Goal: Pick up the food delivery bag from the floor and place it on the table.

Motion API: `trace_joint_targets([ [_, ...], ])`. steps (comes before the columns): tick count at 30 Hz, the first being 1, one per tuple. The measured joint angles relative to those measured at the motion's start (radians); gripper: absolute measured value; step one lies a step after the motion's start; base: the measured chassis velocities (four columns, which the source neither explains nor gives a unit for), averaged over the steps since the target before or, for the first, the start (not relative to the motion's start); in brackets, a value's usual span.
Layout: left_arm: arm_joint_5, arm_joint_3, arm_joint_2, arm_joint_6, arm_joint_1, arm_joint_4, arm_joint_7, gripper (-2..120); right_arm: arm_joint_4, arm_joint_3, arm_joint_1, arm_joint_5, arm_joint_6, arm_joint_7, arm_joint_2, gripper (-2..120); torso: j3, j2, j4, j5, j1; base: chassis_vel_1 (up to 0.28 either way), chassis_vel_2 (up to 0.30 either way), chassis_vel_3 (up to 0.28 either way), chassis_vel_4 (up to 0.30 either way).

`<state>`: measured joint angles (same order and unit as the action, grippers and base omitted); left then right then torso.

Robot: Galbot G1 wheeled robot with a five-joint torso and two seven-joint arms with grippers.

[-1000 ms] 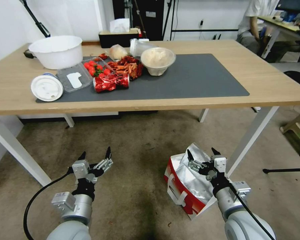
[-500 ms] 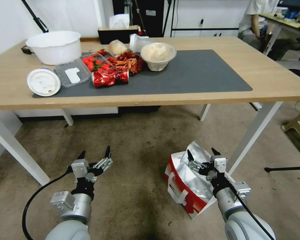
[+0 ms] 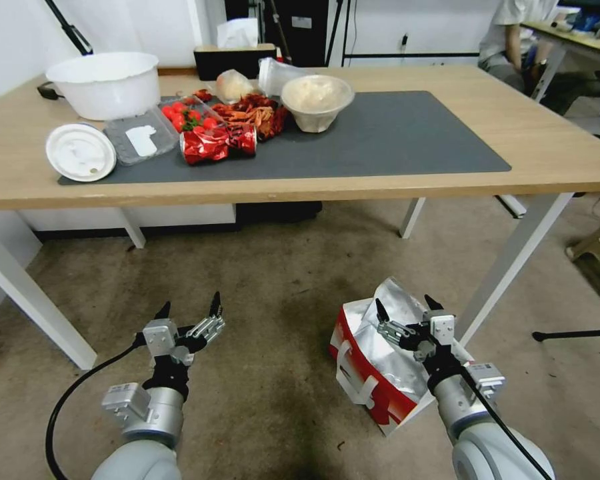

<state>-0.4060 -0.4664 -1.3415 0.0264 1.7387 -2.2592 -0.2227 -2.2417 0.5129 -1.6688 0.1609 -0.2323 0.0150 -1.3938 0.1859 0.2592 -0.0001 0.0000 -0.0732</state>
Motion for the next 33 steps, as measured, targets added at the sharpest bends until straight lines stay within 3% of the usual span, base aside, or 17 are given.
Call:
trace_joint_targets([
  [33,-0.007,0.000,0.004,-0.003,0.004,0.002,0.015,100,0.007,-0.002,0.005,-0.001,0.001,0.005,-0.007,100,-0.081,-0.105,0.0000,0.0000,0.024,0.000,0.000,0.000,0.000],
])
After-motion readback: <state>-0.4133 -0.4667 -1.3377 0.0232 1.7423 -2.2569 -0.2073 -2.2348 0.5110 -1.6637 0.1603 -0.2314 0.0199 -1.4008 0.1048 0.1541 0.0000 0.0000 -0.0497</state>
